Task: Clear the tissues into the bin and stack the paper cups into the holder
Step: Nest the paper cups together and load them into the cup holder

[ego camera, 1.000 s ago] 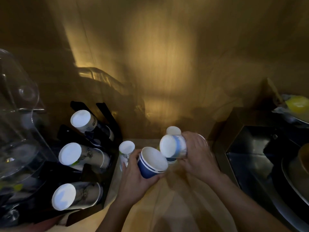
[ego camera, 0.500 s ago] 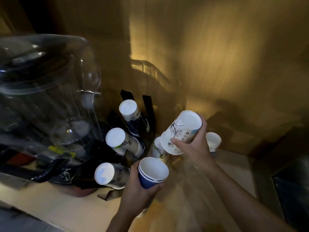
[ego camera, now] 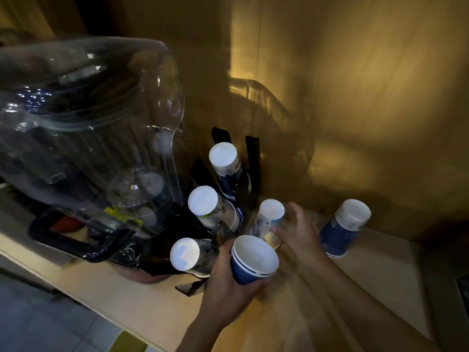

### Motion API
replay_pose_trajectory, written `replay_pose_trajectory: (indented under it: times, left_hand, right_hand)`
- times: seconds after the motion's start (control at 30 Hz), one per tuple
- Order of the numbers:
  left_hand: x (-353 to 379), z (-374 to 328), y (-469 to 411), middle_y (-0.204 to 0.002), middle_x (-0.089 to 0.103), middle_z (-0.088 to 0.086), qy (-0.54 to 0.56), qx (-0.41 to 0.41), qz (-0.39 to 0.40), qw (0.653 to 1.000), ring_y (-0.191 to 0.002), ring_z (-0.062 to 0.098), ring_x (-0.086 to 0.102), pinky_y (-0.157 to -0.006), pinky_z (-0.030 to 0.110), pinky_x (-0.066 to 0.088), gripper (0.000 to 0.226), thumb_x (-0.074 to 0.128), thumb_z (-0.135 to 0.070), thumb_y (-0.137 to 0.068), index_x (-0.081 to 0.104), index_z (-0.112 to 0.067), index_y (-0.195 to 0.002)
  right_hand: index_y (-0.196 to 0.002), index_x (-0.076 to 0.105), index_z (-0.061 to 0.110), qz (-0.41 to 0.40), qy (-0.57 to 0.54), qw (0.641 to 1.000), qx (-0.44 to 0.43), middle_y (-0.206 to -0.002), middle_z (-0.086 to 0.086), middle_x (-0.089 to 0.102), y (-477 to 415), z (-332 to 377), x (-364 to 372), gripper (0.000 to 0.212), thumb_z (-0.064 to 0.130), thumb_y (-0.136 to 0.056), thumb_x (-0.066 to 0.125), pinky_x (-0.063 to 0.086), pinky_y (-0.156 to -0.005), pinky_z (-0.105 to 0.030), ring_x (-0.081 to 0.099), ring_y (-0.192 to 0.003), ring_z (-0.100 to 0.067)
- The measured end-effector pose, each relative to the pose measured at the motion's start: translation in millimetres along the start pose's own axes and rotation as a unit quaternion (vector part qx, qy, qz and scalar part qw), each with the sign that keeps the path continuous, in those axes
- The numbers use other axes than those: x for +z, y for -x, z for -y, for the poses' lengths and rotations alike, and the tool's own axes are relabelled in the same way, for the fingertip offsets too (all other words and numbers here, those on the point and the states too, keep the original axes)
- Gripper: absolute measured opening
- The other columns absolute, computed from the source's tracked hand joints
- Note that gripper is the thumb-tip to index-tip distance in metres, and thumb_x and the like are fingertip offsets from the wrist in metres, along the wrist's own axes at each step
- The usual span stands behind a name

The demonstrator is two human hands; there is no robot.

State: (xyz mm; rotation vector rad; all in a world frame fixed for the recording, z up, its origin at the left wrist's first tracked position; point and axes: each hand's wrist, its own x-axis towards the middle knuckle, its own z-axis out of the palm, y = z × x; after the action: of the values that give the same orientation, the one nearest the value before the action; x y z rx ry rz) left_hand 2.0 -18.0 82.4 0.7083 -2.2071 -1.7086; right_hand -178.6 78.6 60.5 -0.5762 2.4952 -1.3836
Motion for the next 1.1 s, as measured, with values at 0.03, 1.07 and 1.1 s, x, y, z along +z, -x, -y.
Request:
replay_pose_trajectory:
  times: [0.03, 1.07, 1.1]
  left_hand:
    - [2, 0, -2, -0.118, 0.05, -0.026, -0.001, 0.006, 0.003, 1.0, -0.11, -0.007, 0.049, -0.077, 0.007, 0.047, 0.083, 0.079, -0.058, -0.045, 0.035, -0.051, -0.115]
    - [83, -55, -41, -0.097, 0.063, -0.012, 0.067, 0.055, 0.145, 0.986, -0.078, -0.004, 0.064, -0.059, 0.013, 0.051, 0.06, 0.071, -0.067, -0.05, 0.045, -0.043, -0.099]
    - [81, -56, -41, -0.097, 0.063, -0.011, 0.068, 0.055, 0.147, 0.985, -0.078, -0.003, 0.064, -0.06, 0.015, 0.051, 0.059, 0.072, -0.065, -0.052, 0.046, -0.042, -0.099]
  right_hand:
    - [-0.118, 0.049, 0.028, -0.018, -0.016, 1.0, -0.012, -0.126, -0.001, 0.05, 5, 1, -5, 0.048, 0.031, -0.075, 0.071, 0.04, -0.096, -0.041, 0.047, -0.118, -0.021]
    - [-0.079, 0.052, 0.02, 0.018, 0.125, 0.982, -0.142, -0.076, 0.013, 0.05, 69, 51, -116, 0.016, 0.015, -0.093, 0.047, 0.037, -0.065, -0.012, 0.047, -0.073, 0.0]
    - [-0.079, 0.053, 0.019, 0.011, 0.123, 0.982, -0.14, -0.075, 0.014, 0.05, 67, 52, -116, 0.016, 0.015, -0.093, 0.046, 0.037, -0.064, -0.011, 0.048, -0.072, 0.0]
